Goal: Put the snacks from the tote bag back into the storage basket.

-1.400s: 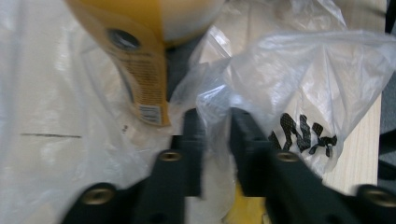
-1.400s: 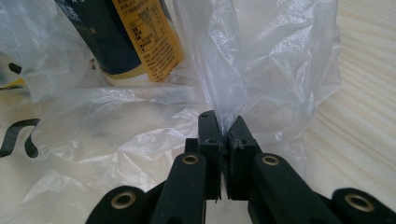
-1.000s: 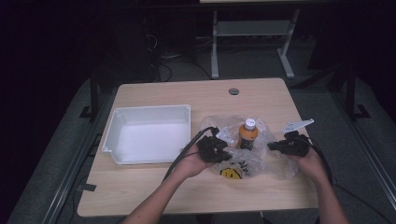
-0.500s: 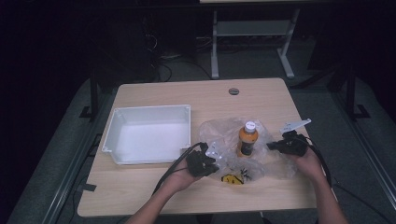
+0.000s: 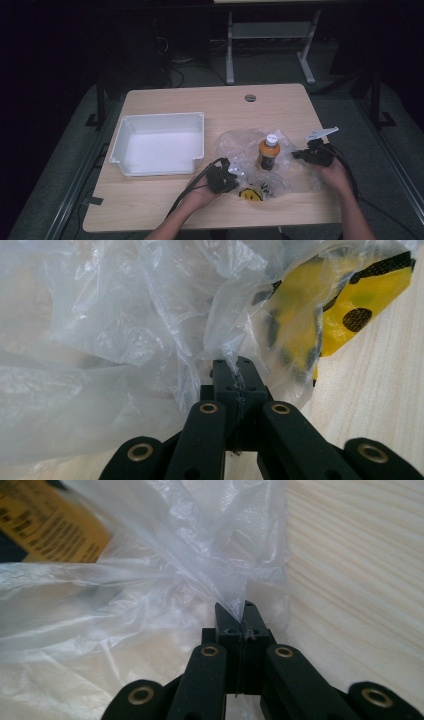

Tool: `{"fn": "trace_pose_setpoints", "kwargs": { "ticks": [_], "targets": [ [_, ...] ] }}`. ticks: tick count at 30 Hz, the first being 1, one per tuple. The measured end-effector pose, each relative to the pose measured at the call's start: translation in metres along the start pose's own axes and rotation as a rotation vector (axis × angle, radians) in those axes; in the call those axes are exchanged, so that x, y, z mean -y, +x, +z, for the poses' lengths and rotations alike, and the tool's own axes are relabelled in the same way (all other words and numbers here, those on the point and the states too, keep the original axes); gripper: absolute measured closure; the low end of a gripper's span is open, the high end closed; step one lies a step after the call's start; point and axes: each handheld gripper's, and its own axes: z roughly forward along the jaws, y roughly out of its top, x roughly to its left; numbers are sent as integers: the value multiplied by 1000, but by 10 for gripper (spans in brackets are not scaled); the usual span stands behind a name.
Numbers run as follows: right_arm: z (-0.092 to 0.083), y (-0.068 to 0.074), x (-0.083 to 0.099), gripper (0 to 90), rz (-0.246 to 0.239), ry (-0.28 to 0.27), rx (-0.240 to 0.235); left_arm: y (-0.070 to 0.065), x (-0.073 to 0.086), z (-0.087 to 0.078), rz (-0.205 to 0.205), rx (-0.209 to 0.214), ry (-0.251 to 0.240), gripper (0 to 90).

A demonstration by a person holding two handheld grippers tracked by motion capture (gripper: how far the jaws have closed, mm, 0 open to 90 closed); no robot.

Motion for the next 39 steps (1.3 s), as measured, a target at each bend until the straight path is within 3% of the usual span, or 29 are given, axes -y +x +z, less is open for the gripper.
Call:
{"fn": "trace_pose_setpoints", "kwargs": {
  "ticks": [6,7,11,14,21,28,39],
  "targets": [
    [0,1,0,878,9,-3,9,1,3,0,-18,4,-15,900],
    [0,1,0,807,13,-5,1,1,4,0,-15,4,-14,900],
    [-8,3,0,669,14,-40,-12,1,6,-4,-38,5,-43,896],
    [-17,7,-1,560,12,-62,-6,2,7,-6,-31,0,-49,894],
    [-41,22,-6,493,-40,-132,-25,2,7,-8,-33,-6,-57,894],
    [-65,43,-8,472,-115,-196,-144,3,6,-9,-33,-6,-50,894],
    [-86,72,0,447,-208,-227,-316,4,1,-8,-39,-17,-49,895]
  ]
}}
